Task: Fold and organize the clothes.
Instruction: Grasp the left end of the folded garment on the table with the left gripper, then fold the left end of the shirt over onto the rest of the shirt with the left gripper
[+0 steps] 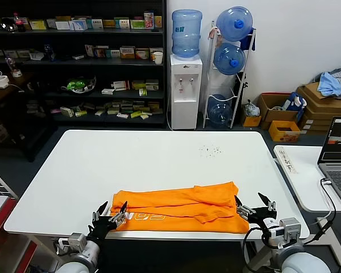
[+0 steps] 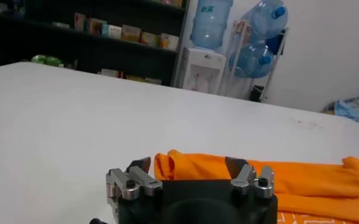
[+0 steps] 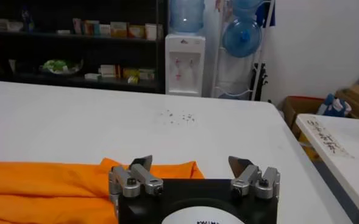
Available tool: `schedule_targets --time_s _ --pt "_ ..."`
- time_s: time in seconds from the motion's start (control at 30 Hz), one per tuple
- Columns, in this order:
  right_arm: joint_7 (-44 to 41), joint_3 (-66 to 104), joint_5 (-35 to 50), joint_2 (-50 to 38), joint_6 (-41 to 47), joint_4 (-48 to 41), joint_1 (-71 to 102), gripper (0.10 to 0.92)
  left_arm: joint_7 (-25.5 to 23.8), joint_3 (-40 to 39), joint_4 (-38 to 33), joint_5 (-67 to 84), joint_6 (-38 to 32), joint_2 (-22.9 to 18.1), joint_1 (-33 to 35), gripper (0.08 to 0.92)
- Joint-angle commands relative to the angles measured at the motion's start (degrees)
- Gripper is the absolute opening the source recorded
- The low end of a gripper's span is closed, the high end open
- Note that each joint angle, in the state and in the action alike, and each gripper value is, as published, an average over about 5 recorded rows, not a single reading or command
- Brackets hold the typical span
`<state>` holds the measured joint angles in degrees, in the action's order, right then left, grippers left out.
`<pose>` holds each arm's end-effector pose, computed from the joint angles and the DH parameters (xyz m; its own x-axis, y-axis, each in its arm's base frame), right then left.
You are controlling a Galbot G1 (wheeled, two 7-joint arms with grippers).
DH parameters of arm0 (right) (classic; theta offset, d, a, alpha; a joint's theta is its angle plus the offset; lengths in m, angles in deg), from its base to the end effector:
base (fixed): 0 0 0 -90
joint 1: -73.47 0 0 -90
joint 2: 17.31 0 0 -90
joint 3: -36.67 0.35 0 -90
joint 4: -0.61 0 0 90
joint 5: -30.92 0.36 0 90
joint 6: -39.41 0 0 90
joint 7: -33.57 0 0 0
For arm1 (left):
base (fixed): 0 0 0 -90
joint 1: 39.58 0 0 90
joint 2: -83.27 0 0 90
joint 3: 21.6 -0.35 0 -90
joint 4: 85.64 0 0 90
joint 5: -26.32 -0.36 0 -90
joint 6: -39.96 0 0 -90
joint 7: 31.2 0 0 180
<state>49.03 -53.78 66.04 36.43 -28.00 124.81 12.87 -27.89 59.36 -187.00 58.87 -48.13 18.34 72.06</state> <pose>0.2003 -0.0854 -0.2511 -0.9124 -0.0749 0.4023 -0.0959 0.9949 -0.0324 0.2221 0.0680 -0.3854 -0.9399 0.1721 0.2949 0.1176 0.9740 -0.1935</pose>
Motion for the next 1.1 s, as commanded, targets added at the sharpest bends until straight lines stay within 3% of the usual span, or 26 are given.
schedule_targets --time_s 0.03,0.2,0.83,0.93,1.1 --pt "-0.2 1.4 -0.6 0.7 -0.4 0.8 1.7 0.823 0.2 -0.3 5.4 -0.8 -0.5 -1.9 -2.4 0.822" --pt "-0.1 1.3 -0.5 0.8 -0.3 0.4 1.4 0.823 0.9 -0.9 5.6 -0.8 -0.4 -1.4 -2.6 0.757" --pt "-0.1 0.5 -0.1 1.1 -1.1 -1.3 -0.5 0.823 1.6 -0.7 -1.0 -0.3 -1.8 -2.3 -0.1 0.18" --pt "-0.1 0.0 -0.1 1.2 -1.4 -1.8 -1.0 0.823 1.7 0.3 -3.3 -1.1 -1.6 -1.6 0.6 0.135" --pt "0.1 -1.5 -0.1 1.2 -1.6 -3.1 -3.0 0.823 1.2 4.5 -5.7 -3.3 -0.3 2.2 1.3 0.132"
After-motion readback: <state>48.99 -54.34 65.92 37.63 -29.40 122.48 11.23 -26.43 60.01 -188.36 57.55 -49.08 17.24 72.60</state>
